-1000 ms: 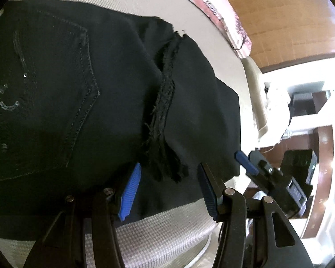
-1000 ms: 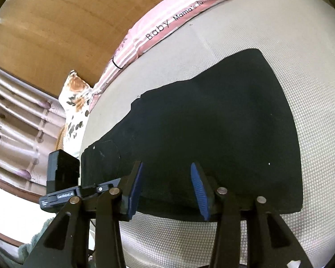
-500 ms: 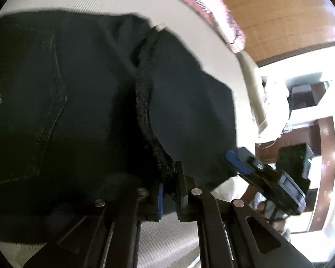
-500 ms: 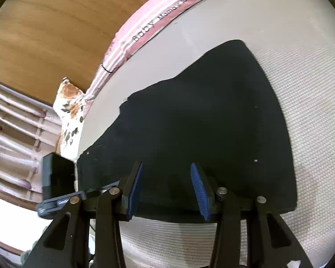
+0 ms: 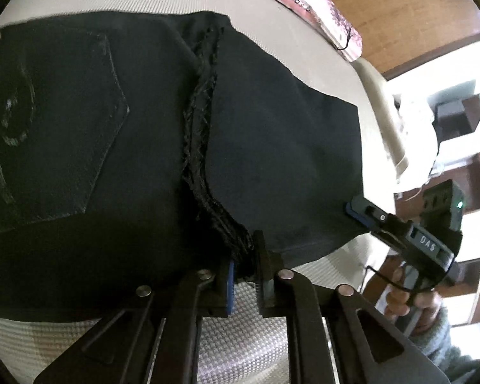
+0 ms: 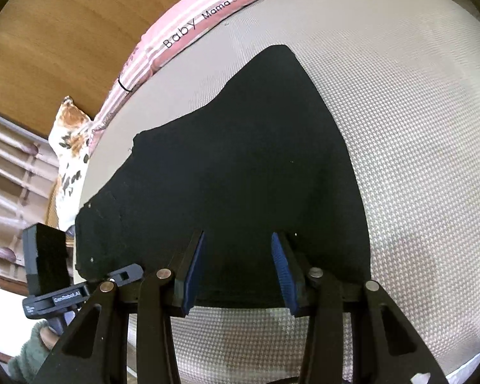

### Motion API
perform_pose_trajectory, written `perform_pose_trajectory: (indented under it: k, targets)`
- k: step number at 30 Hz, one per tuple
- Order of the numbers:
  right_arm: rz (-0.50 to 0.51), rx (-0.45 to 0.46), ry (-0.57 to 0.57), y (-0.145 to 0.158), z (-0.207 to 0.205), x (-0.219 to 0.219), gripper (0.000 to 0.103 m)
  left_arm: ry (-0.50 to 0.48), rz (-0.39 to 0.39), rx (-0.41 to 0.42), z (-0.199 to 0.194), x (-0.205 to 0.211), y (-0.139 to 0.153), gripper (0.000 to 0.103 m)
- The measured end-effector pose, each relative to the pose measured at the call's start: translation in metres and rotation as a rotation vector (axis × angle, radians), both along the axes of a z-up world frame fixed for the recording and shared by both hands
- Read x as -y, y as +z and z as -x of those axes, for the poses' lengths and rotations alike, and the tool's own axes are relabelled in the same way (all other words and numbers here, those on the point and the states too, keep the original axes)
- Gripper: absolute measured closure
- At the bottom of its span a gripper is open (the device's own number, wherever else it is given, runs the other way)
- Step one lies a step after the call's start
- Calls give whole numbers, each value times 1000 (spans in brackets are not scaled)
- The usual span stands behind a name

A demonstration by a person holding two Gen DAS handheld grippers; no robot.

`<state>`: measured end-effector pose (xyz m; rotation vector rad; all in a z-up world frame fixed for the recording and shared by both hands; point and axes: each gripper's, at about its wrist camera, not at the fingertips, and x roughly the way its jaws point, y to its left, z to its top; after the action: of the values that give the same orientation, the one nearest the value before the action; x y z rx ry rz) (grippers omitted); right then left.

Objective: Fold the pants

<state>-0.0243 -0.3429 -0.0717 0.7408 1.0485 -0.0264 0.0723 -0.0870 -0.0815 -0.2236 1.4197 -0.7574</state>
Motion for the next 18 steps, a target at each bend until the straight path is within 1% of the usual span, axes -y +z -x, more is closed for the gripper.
perform_pose_trajectory:
  k: [2,4,7,10,11,14,15,18]
  targets:
    - [3,-9,5,2,-3,0,63,6,-16,10,0,-1,4,84]
    - [17,-7,16,8,-7,-1,62,12,-43,42,1,-4,9,77]
    - [101,31,27,24,-17,1,62,24,-113,143,3,-7,22,76]
    - [170,64,25,34,-34,10,62,37,-125,231,5,-9,33,76]
    - [188,69,20,36,-40,13,64,30,-119,268,8,-7,38,76]
    - [236,71,4,36,-61,25,68,-39,-111,335,18,2,42,76]
    - [267,68,-3,35,-70,29,69,-71,-113,352,21,8,43,76]
    - [310,51,-9,28,-86,39,71,-135,-107,360,28,19,38,76]
